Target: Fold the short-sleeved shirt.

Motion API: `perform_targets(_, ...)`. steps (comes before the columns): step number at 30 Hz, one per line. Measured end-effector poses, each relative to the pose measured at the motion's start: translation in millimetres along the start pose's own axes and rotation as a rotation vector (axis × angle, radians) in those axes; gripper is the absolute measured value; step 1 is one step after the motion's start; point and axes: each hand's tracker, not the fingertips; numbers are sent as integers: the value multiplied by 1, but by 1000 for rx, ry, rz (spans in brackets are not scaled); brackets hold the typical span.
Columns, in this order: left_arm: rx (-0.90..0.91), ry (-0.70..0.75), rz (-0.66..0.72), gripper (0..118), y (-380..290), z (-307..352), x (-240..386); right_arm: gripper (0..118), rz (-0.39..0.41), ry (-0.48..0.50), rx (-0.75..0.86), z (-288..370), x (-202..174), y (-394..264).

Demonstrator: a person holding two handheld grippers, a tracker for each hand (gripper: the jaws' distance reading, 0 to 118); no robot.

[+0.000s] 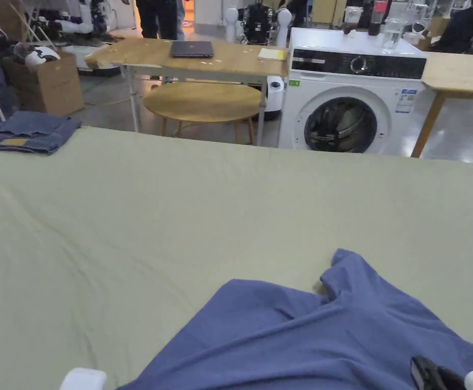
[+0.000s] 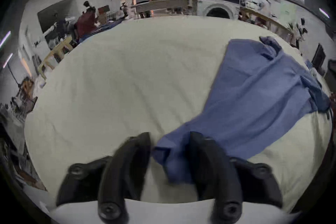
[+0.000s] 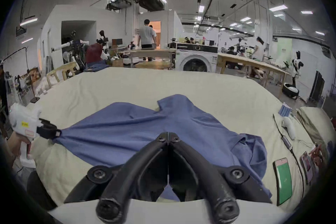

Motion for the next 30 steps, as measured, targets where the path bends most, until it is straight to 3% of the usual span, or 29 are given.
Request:
perform_targets(2, 13, -5, 4, 10, -3, 2, -3, 0, -3, -19, -42, -20, 18, 8)
perform_targets(3, 30, -46, 42, 0, 0, 6, -4, 0, 3, -42, -75, -31, 26, 15)
perform_targets(10, 153, -106, 124, 0, 21, 60, -13, 2, -7, -92, -249, -141, 89, 57)
perform_targets(11, 155, -113, 126, 0, 23, 64, -14, 21, -13, -90, -267, -165, 101, 58)
perform_targets(12, 152, -119, 129, 0, 25, 65, -14, 68, -18, -64, -310, -187, 108, 60)
perform_targets(13, 154, -118, 130, 0, 27, 68, -14, 104, -23, -59, -347, -203, 112, 59)
perform_targets(14, 159, -114, 131, 0, 27, 69, -14, 118, -22, -47, -396, -220, 117, 57)
perform_targets(16, 143, -116, 134, 0, 28, 68, -14, 118, -55, -38, -390, -246, 128, 48)
perform_targets(19, 133, -109, 139, 0, 27, 64, -15, 114, -57, -115, -459, -260, 128, 33)
perform_targets(21, 129, -113, 143, 0, 26, 61, -14, 84, -119, -71, -498, -256, 130, 24)
perform_targets(22, 128, -113, 140, 0, 27, 60, -14, 47, -103, -109, -449, -247, 126, 25)
perform_targets(23, 126, -111, 135, 0, 28, 59, -12, 0, -94, -81, -393, -238, 123, 27)
perform_targets(27, 130, -130, 125, 0, 34, 53, -7, 0, 13, -34, -371, -205, 99, 38)
perform_targets(30, 147, -136, 108, 0, 46, 51, -4, 0, 11, -17, -257, -163, 89, 71)
